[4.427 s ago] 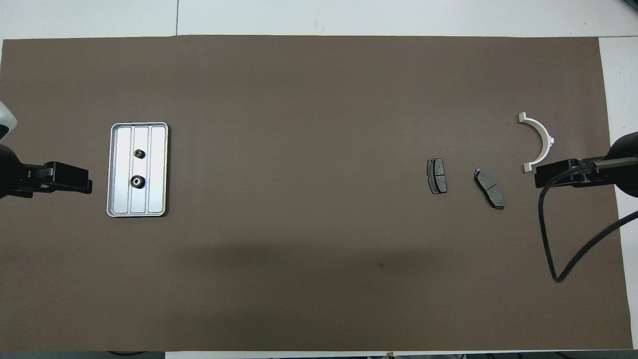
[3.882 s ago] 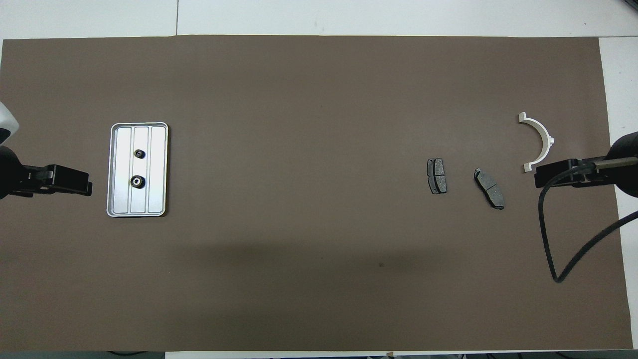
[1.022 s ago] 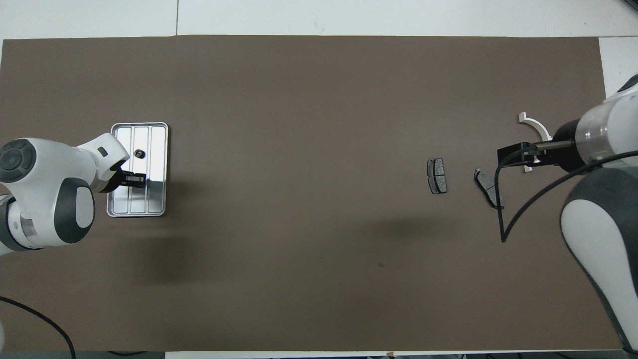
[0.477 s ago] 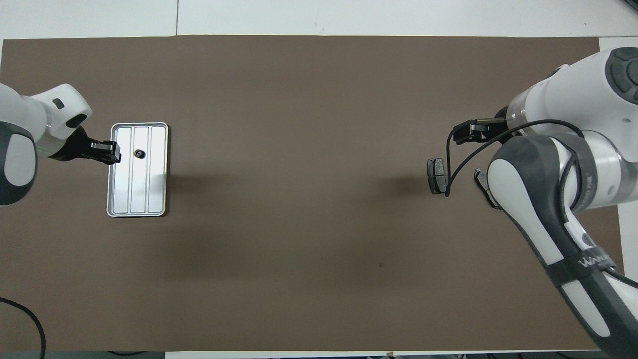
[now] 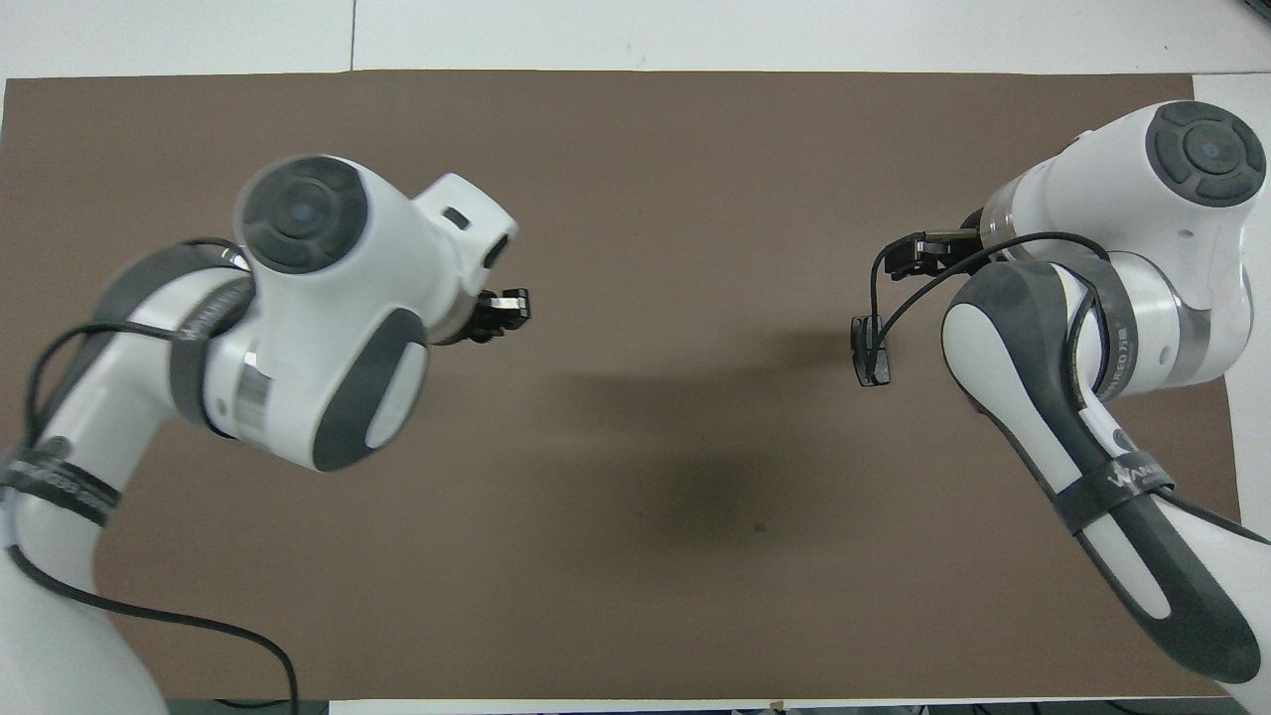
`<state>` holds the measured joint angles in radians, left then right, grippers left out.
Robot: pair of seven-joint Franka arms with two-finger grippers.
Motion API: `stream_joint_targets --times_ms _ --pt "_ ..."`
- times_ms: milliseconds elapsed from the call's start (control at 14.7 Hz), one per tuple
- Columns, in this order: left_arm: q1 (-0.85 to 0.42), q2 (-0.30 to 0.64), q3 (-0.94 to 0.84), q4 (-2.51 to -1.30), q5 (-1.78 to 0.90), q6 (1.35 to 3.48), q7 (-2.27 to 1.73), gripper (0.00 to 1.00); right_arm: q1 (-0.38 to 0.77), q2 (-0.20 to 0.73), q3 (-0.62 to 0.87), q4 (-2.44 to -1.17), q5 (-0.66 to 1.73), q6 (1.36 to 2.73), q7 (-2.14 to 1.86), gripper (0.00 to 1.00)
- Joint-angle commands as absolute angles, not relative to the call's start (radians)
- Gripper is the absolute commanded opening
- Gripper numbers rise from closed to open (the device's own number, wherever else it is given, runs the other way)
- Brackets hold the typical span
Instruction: Place bearing gear from tray to pile
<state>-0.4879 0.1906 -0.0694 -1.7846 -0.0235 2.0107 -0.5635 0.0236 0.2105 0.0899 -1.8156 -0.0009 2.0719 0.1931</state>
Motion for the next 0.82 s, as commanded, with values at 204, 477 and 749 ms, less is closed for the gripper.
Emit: stream_joint_targets --times_ms 204,477,749 --pt "-0.612 0.299 -0.040 -1.853 -0.009 2.187 -0.709 0.00 0.006 0.209 0.095 -1.815 -0.003 2.085 0.206 1.00" --pt "-0.601 0.339 -0.037 -1.876 0.025 2.275 -0.726 0.00 0.008 0.209 0.095 -1.813 -0.003 2.083 0.206 1.00" --pt "-0.592 0.353 -0.034 -1.907 0.046 2.327 -0.726 0.00 0.011 0.209 0.095 -1.812 -0.003 2.076 0.206 1.00"
